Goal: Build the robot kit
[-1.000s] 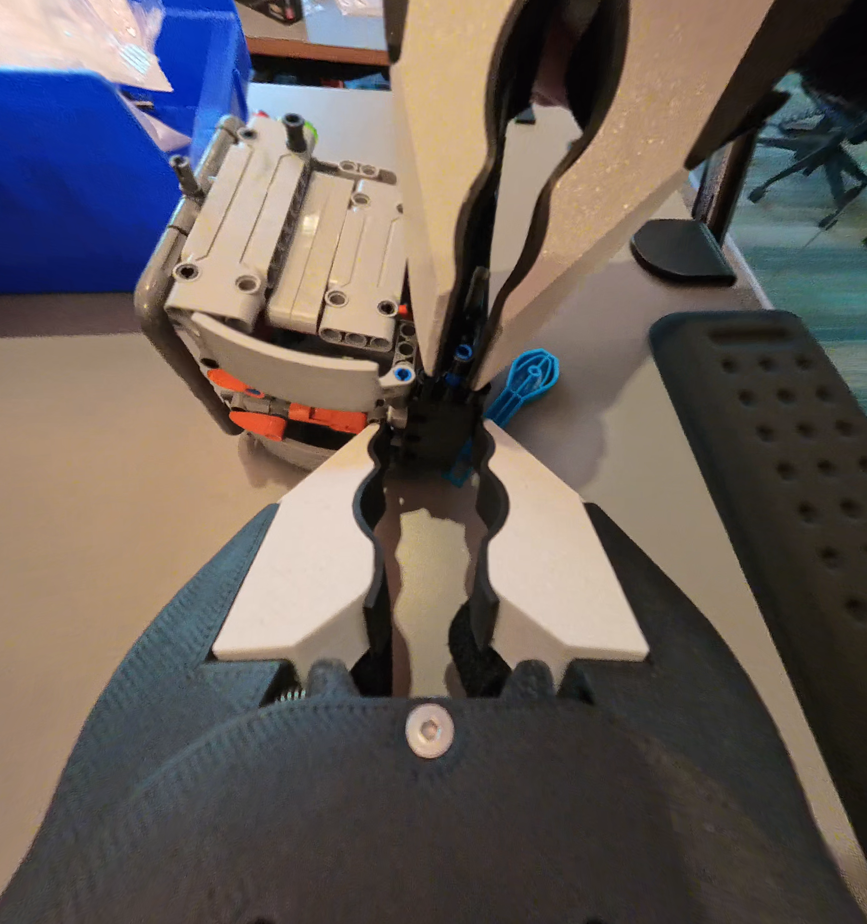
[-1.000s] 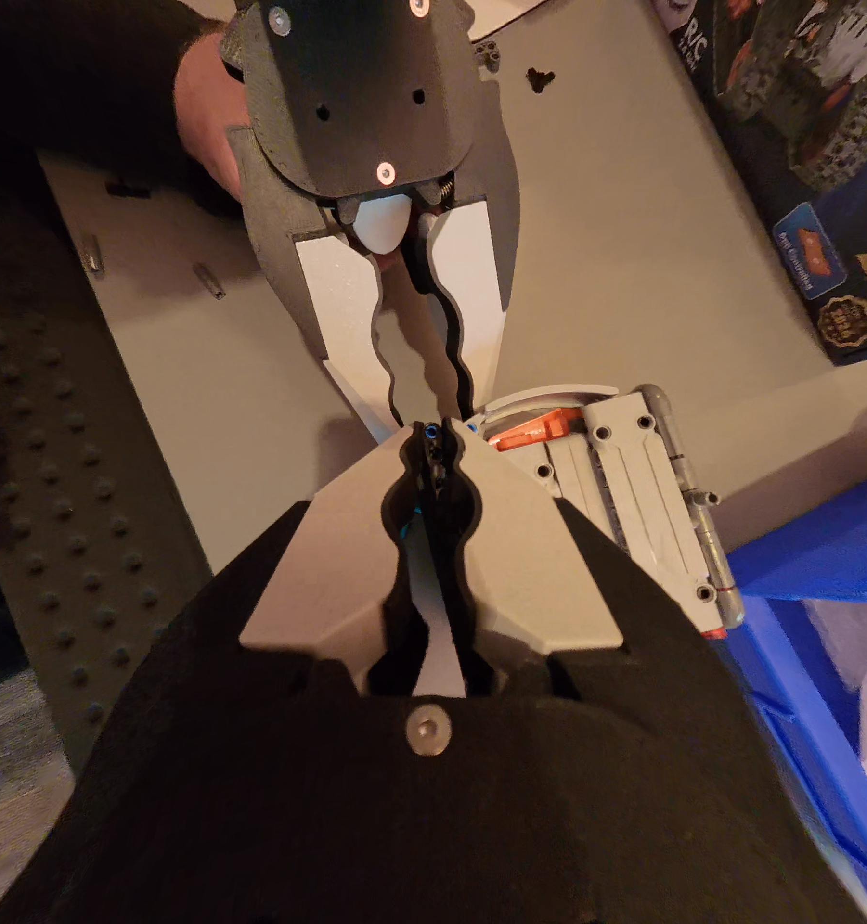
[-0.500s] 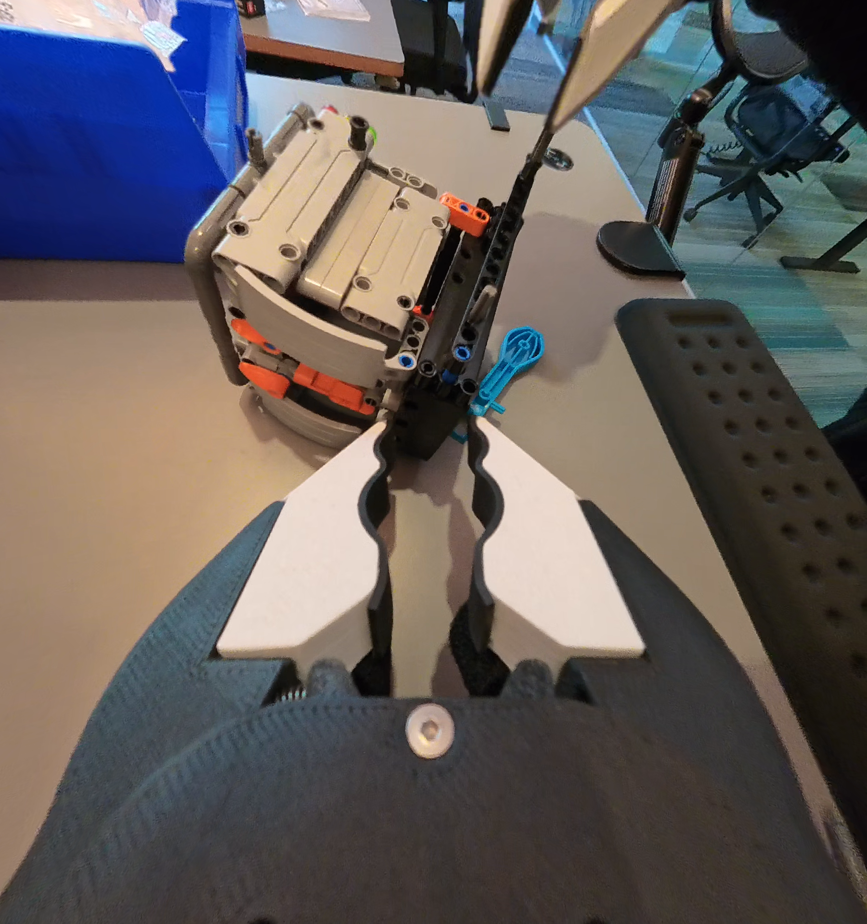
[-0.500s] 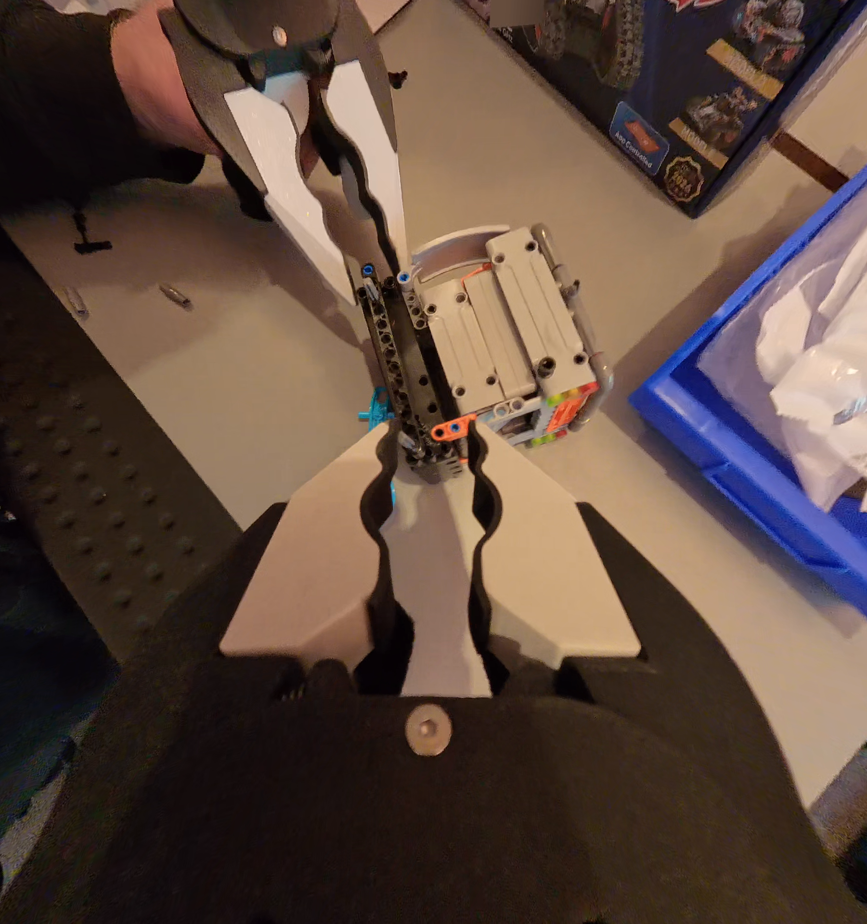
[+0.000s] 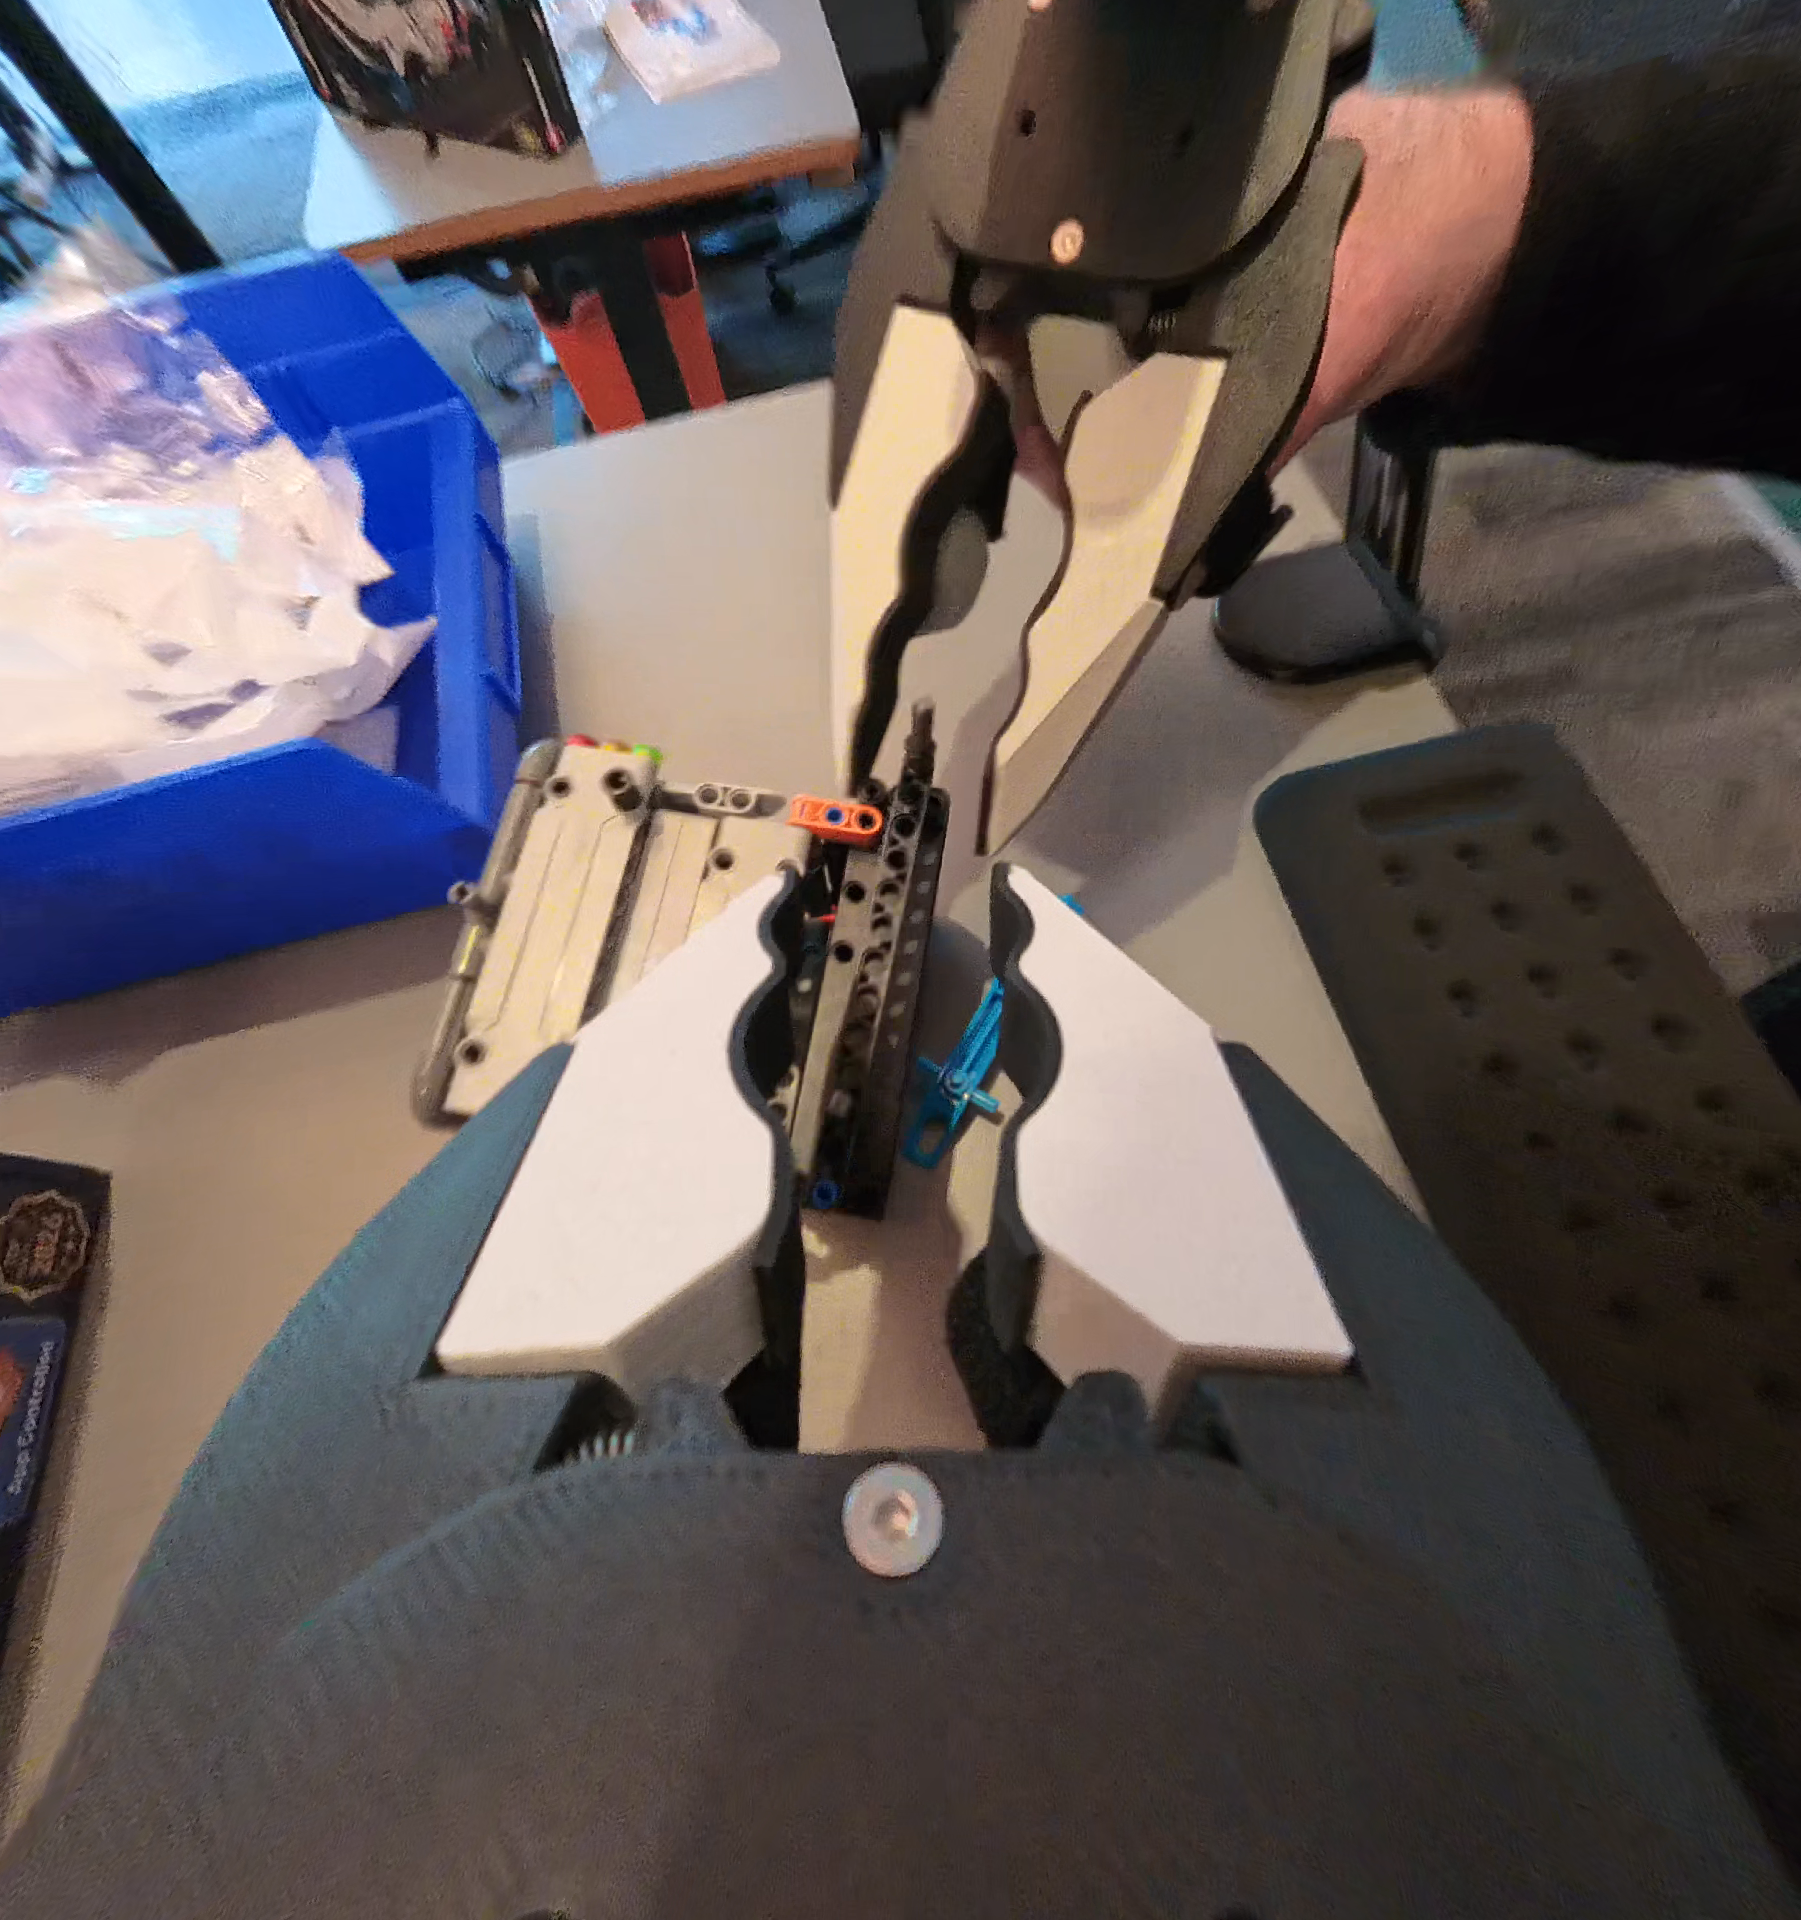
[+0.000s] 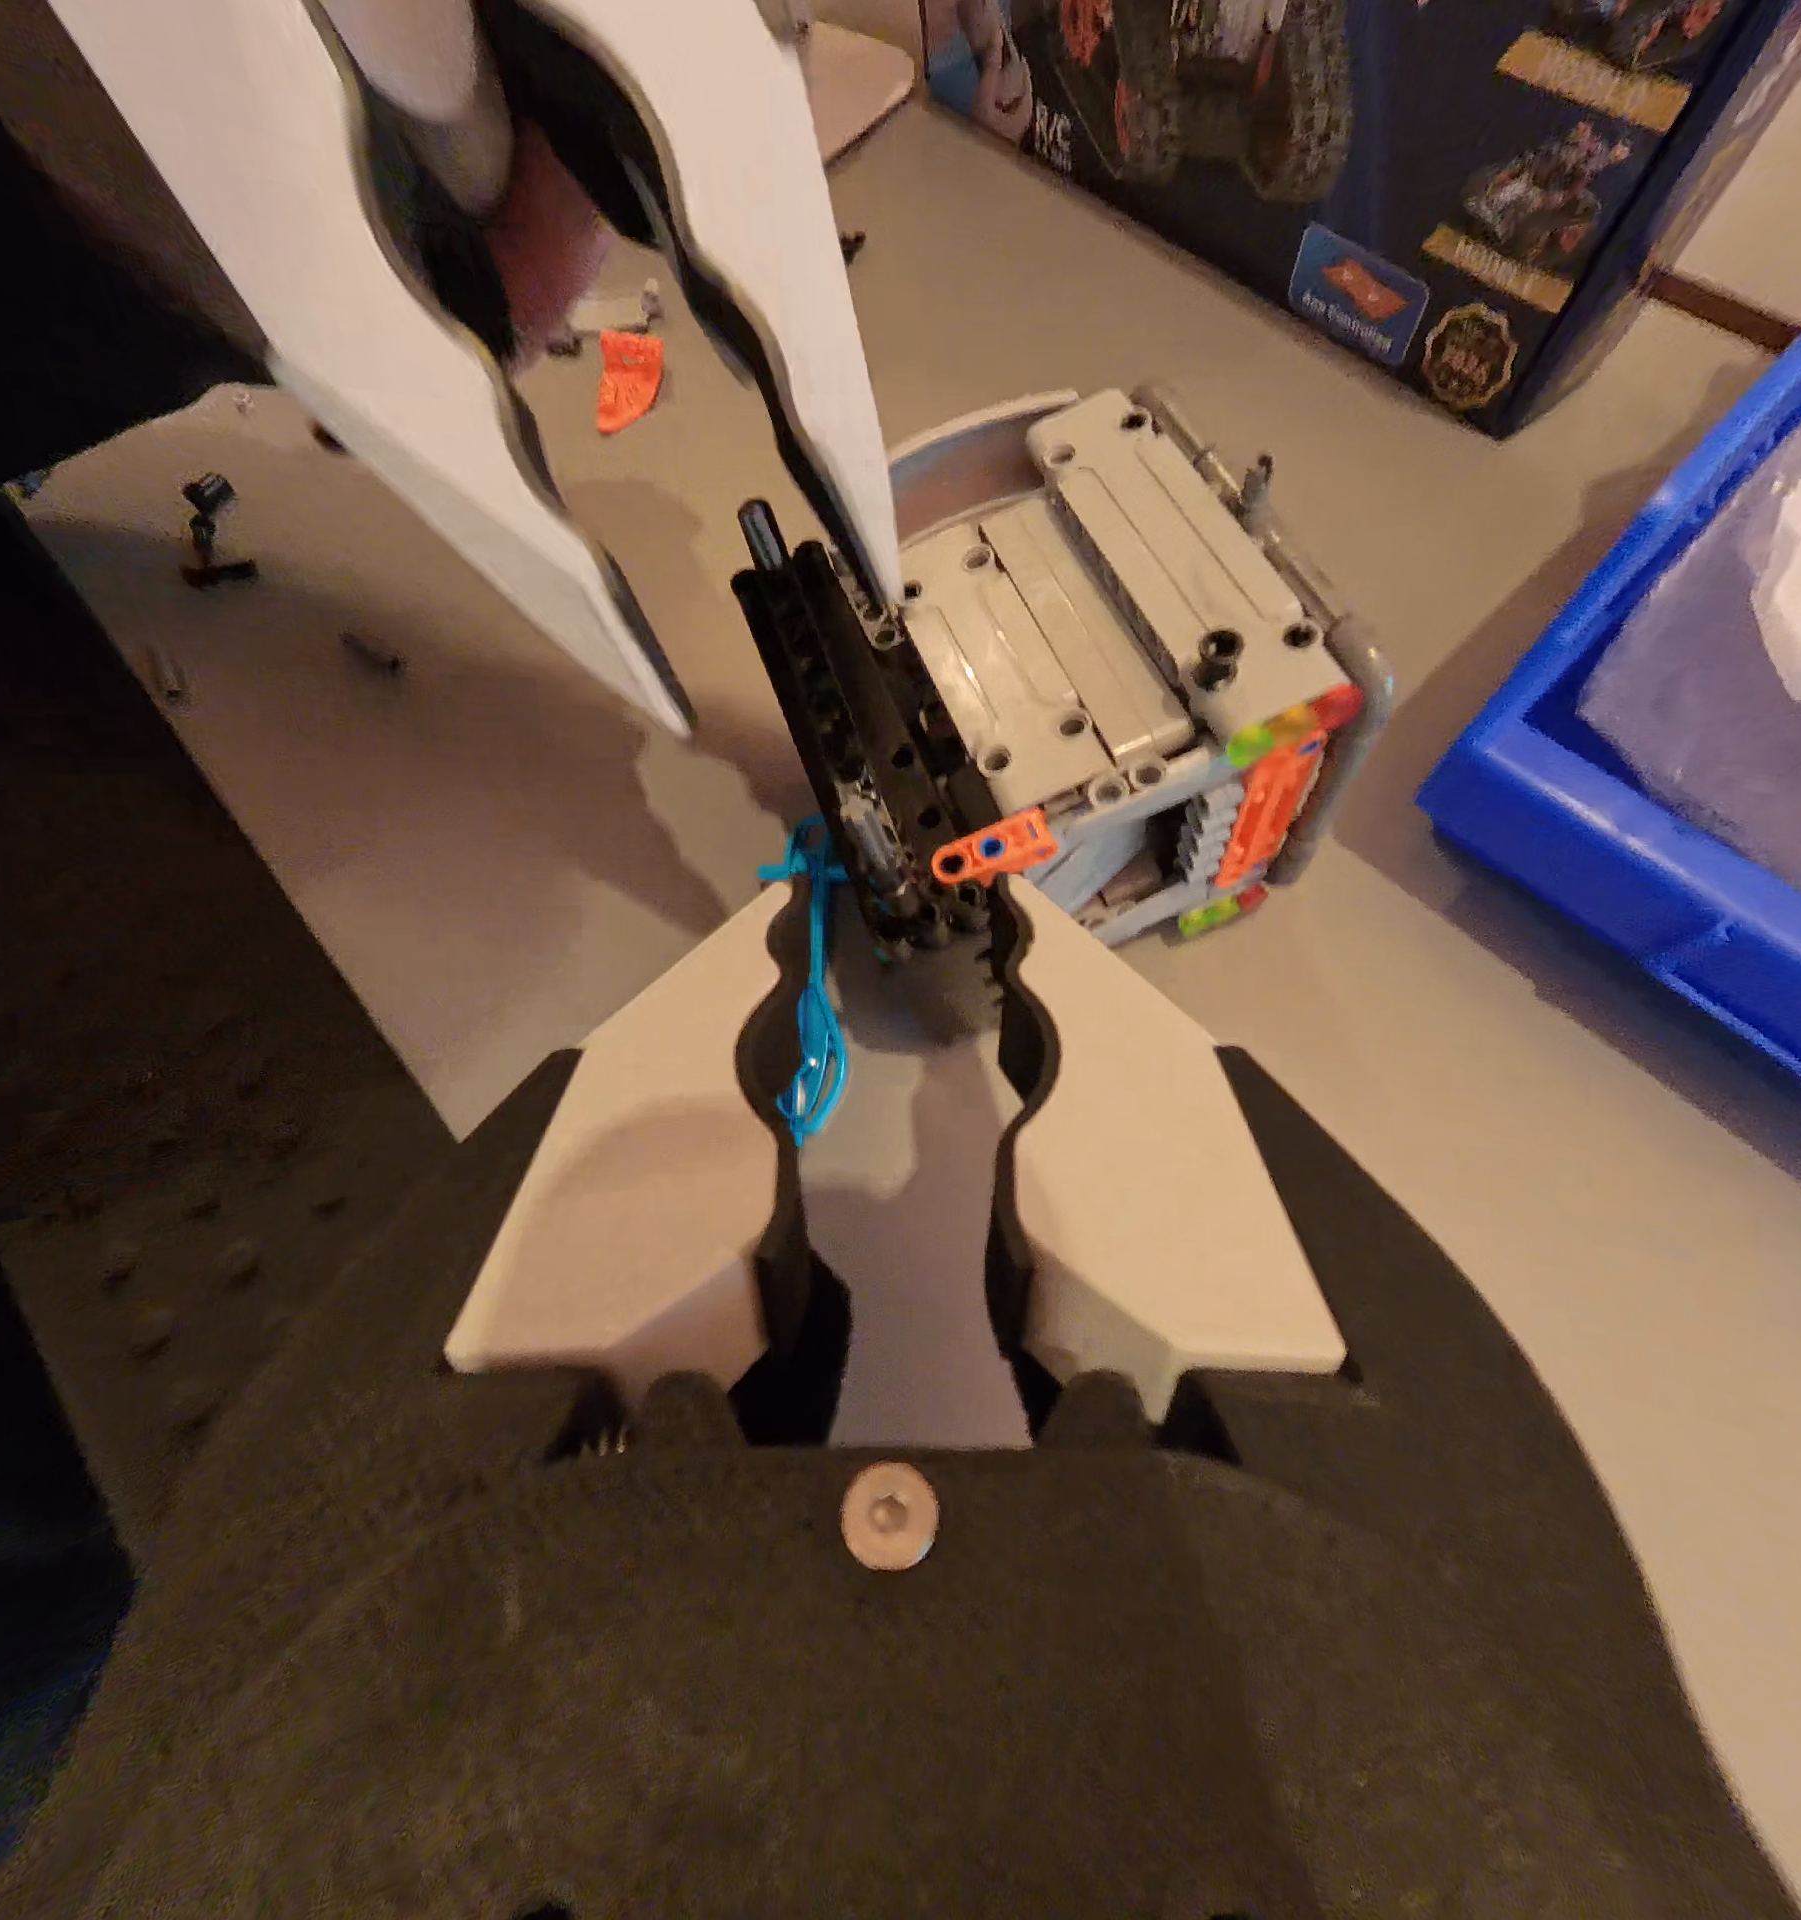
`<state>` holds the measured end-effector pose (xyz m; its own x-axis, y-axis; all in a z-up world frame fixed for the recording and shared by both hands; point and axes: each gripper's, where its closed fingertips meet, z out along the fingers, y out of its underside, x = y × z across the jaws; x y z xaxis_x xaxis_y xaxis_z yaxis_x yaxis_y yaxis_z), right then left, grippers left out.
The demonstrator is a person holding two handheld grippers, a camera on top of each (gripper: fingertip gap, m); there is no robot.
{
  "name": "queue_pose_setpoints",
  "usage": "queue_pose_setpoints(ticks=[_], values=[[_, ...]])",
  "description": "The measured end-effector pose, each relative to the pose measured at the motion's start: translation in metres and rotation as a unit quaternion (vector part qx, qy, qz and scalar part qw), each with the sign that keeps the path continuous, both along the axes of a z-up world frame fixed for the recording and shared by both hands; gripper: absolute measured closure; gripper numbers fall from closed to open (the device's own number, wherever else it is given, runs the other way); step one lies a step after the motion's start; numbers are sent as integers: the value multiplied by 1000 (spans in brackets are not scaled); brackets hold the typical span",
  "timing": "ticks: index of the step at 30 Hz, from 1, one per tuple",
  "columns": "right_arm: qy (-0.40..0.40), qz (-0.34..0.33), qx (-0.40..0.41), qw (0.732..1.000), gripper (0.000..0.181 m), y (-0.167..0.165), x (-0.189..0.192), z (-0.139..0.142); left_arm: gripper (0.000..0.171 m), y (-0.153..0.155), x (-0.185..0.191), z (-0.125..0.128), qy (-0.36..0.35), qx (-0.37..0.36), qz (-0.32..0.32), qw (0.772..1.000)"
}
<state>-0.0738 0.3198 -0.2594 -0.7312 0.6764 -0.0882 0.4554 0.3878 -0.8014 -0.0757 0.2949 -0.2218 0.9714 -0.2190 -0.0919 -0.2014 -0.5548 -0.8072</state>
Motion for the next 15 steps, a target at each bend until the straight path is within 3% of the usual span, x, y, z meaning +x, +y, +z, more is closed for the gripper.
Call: queue_pose_setpoints(ticks=[2,7,15], values=[[17,-7,-3,1000,162,-2,-5,-1,145,9,0,-14,35,-38,1,999],[37,-16,-42,998,163,-8,-9,0,163,9,-6,-39,70,-120,1,990],[66,-8,-108,992,155,-11,-6,-2,164,8,-7,-39,-3,-127,0,992]])
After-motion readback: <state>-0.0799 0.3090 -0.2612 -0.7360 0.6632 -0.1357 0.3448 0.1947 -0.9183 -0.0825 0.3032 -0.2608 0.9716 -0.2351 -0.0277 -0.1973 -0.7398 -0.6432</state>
